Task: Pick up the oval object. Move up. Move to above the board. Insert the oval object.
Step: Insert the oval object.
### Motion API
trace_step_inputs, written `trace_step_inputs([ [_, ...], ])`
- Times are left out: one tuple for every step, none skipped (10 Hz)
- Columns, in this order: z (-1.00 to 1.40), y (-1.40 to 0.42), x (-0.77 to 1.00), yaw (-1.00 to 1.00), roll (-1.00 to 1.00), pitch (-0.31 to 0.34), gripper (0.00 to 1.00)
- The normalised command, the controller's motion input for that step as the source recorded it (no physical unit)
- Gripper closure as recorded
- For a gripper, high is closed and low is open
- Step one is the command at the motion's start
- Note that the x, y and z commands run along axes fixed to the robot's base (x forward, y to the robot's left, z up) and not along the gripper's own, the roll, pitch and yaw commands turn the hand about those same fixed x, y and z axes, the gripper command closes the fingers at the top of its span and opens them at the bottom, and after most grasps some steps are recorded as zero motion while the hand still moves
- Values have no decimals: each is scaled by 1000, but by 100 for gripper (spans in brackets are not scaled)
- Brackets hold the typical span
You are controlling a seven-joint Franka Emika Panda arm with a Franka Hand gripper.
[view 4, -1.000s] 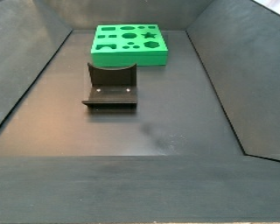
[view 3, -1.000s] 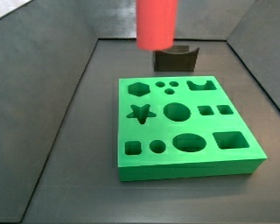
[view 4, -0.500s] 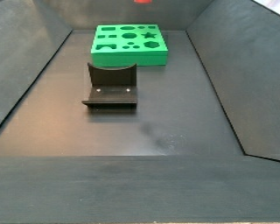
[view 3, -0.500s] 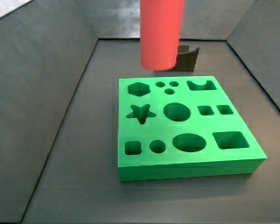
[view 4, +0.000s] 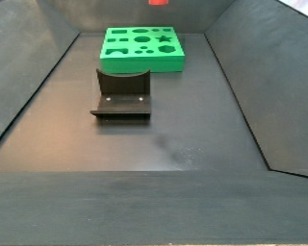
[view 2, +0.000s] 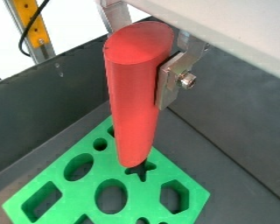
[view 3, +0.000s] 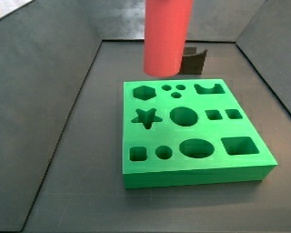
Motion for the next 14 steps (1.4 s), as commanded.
trace_step_inputs([
  [57,-9,591,0,116,409,100],
  [77,0,600,-3,0,413,100],
  [57,-6,600,-31,-9,390,100],
  [34,-14,574,-89,-121,293,100],
  [0,0,426,-91,-197,164,100],
  [0,-6,286,-137,-224,60,100],
  [0,-37,169,-194,-243,3,100],
  [-6,-34,160,-189,-226,0,100],
  [-43,-51,109,-100,-196,-37,100],
  [-154,-111,83,-63,-127,-53,100],
  [-286,-174,34,0,-67,-73,100],
  [-260,-240,0,0,-89,-99,100],
  [-303,-243,0,0,-94,-119,100],
  [-357,-223,0,0,-51,-100,100],
])
